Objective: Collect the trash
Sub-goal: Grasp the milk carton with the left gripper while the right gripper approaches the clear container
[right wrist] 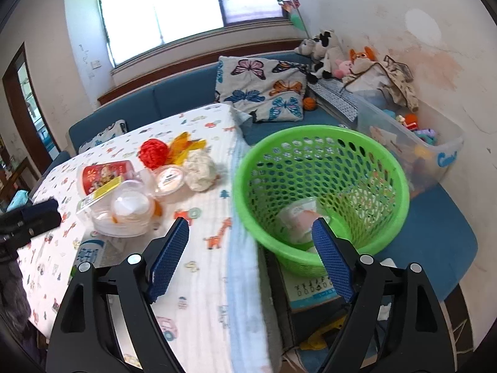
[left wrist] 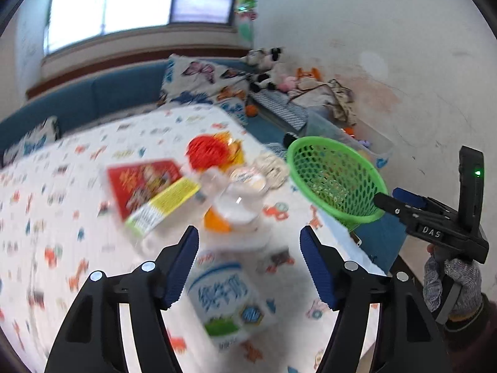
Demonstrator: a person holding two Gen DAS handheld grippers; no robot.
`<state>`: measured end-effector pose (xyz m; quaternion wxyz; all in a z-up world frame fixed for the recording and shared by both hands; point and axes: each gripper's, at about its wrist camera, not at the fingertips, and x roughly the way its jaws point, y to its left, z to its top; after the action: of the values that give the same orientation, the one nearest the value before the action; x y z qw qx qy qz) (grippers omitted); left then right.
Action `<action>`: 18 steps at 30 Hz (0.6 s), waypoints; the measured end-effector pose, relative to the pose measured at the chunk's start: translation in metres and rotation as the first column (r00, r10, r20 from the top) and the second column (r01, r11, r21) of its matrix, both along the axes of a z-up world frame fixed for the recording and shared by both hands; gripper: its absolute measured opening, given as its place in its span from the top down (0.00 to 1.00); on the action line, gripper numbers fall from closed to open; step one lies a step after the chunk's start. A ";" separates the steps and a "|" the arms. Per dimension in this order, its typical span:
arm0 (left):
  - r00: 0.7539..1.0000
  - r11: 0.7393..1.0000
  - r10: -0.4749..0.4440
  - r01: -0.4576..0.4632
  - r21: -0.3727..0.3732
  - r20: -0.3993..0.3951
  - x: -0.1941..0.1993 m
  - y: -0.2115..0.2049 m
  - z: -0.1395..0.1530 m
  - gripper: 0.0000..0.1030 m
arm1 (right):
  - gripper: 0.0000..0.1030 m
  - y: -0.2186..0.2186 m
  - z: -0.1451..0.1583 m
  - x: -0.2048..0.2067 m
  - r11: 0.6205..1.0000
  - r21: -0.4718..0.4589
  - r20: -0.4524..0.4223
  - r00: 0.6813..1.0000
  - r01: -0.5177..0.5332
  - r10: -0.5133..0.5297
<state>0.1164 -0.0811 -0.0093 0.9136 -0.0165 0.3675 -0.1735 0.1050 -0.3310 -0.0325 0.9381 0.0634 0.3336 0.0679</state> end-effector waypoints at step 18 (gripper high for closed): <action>0.963 0.979 0.201 -0.193 0.064 -0.179 0.008 0.001 -0.061 0.18 | 0.19 0.036 -0.016 -0.003 0.998 0.010 -0.041 0.997 -0.070 0.070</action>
<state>0.1241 -0.0803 -0.0699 0.8884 -0.0479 0.4510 -0.0709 0.1017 -0.2954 -0.0484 0.9279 0.0572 0.3544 0.1008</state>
